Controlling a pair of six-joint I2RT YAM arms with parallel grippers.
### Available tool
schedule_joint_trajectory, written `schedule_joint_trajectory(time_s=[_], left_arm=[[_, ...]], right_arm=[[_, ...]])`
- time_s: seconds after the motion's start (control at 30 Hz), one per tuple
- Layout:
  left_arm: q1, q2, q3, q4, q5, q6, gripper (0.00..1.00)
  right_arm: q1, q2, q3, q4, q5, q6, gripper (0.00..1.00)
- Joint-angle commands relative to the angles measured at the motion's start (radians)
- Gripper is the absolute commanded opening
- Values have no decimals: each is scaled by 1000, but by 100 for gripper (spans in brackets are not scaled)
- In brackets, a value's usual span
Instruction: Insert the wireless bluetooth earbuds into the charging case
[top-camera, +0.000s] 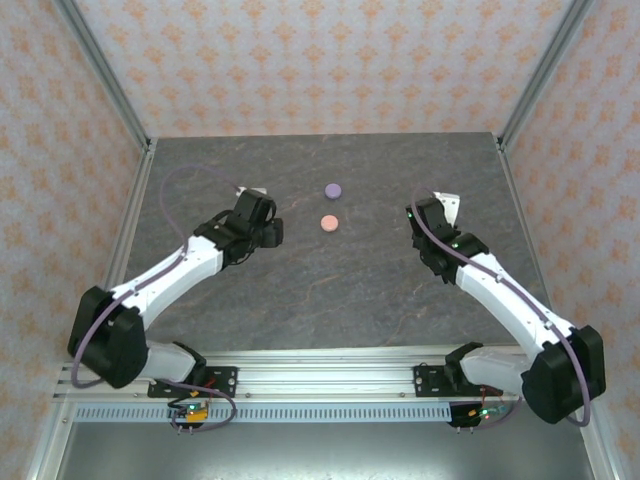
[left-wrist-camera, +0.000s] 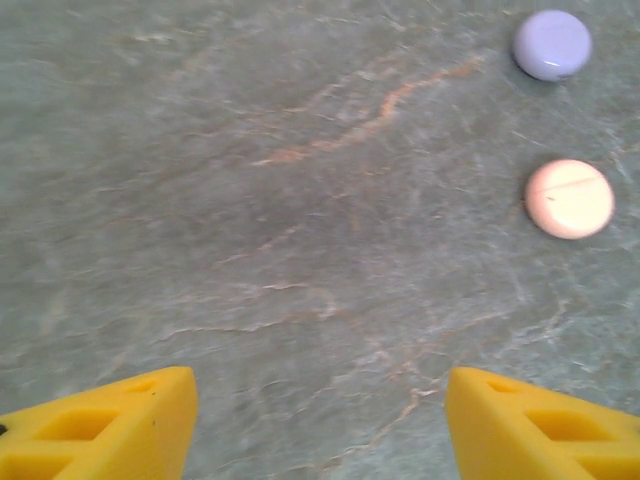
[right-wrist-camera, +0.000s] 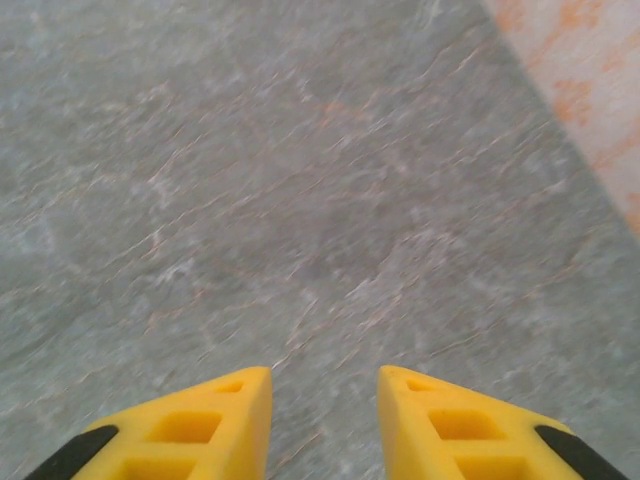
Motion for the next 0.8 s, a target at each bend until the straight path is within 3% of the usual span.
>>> schedule_joint_trajectory(time_s=[0.0, 0.13, 0.33, 0.47, 0.53, 0.7, 0.77], left_arm=[[22, -73, -41, -8, -187, 77, 68], [80, -110, -73, 16, -256, 131, 72], [169, -108, -123, 111, -306, 168, 79], [230, -67, -138, 178, -321, 187, 93], [263, -32, -133, 201, -315, 195, 99], [312, 29, -160, 320, -308, 212, 100], [328, 44, -191, 397, -282, 228, 100]], right_arm=[[-16, -26, -40, 74, 184, -46, 35], [-70, -32, -88, 131, 210, -48, 37], [-199, -34, -133, 207, 79, -11, 45], [-277, -14, -157, 265, 15, -10, 49], [-314, 9, -167, 299, -15, -19, 56], [-367, 75, -199, 406, -26, -44, 78], [-393, 95, -214, 456, -51, -37, 80]])
